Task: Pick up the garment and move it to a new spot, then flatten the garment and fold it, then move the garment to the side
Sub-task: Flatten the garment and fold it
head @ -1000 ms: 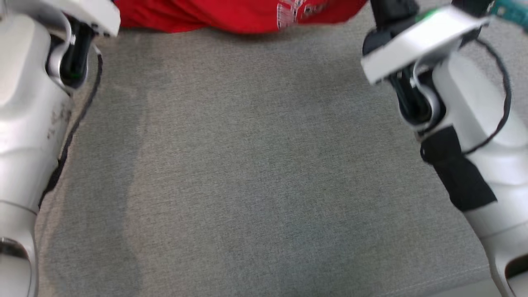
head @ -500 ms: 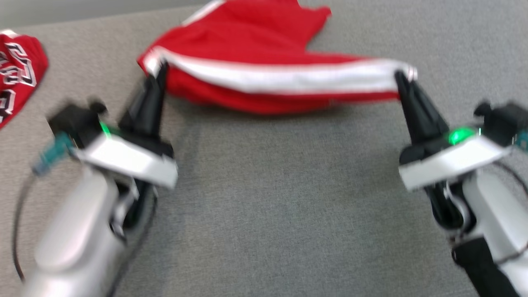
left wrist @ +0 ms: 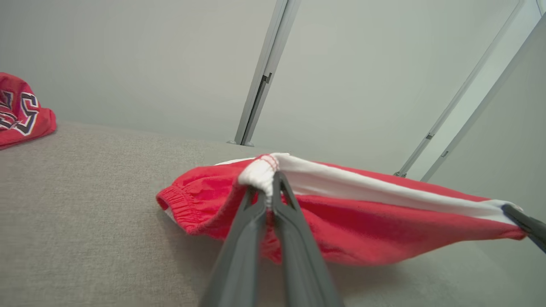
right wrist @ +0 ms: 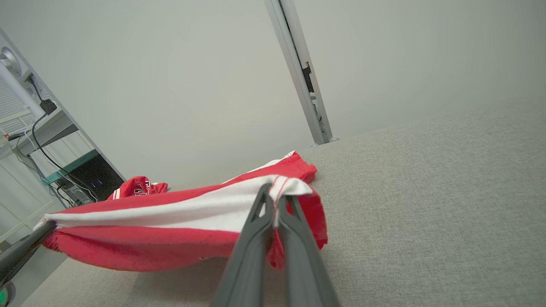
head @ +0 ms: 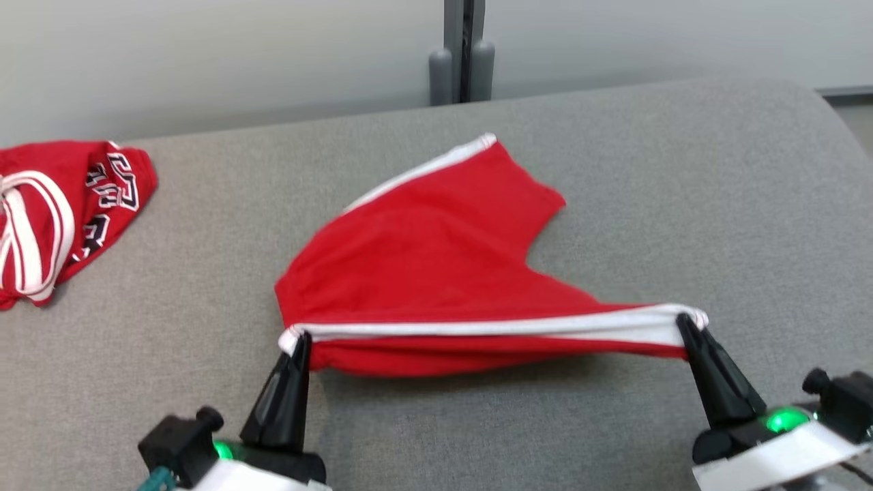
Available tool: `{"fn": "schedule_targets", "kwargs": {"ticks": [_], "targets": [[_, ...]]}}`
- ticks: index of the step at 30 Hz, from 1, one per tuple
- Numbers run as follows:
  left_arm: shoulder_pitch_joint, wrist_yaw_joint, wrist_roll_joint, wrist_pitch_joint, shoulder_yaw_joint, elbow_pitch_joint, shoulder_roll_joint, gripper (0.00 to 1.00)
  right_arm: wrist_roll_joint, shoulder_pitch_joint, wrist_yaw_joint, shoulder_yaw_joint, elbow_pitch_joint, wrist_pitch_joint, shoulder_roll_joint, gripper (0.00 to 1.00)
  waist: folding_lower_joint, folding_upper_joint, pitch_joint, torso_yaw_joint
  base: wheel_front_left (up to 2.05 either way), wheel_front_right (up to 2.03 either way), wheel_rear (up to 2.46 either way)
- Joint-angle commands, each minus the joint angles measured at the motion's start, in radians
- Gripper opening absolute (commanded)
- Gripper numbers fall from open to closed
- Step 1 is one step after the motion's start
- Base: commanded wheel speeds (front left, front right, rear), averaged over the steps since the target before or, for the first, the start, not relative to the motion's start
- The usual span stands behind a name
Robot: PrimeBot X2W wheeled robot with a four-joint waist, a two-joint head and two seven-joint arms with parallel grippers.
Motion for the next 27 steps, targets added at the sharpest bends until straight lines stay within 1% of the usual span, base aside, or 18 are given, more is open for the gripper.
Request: {"fn": "schedule_targets", "kwargs": {"ticks": [1,4,10,17,20,22,27], "targets": [[0.047,-0.007,0.012,-0.002,0.022,-0.019,-0.018,0.0,-0.01,0.052,0.0,-0.027,-0.033,0.01,0.0,0.0,0.0,0.0,-0.055,0.003,0.0,0.0,0.0],[0.118,-0.023,0.025,-0.002,0.039,-0.052,-0.048,0.0,-0.022,0.129,0.0,-0.059,-0.091,0.037,0.009,0.0,0.0,0.0,-0.086,0.001,0.0,0.0,0.0],[0.229,-0.044,0.047,-0.002,0.059,-0.117,-0.07,0.0,-0.055,0.243,0.0,-0.119,-0.21,0.104,0.034,0.0,0.0,0.0,-0.115,-0.002,0.0,0.0,0.0],[0.286,-0.054,0.051,-0.002,0.044,-0.145,-0.084,0.0,-0.077,0.297,0.0,-0.156,-0.281,0.162,0.058,0.0,0.0,0.0,-0.121,0.017,0.0,0.0,0.0],[0.273,-0.062,0.053,-0.001,0.029,-0.125,-0.086,0.0,-0.081,0.29,0.0,-0.165,-0.281,0.179,0.069,0.0,0.0,0.0,-0.116,0.034,0.0,0.0,0.0],[0.249,-0.069,0.05,0.001,0.02,-0.103,-0.089,0.0,-0.089,0.27,0.0,-0.167,-0.264,0.189,0.064,0.0,0.0,0.0,-0.109,0.047,0.0,0.0,0.0],[0.146,-0.072,0.043,0.01,0.009,-0.016,-0.1,0.0,-0.094,0.17,0.0,-0.172,-0.179,0.201,0.05,0.0,0.0,0.0,-0.072,0.091,0.0,0.0,0.0]]}}
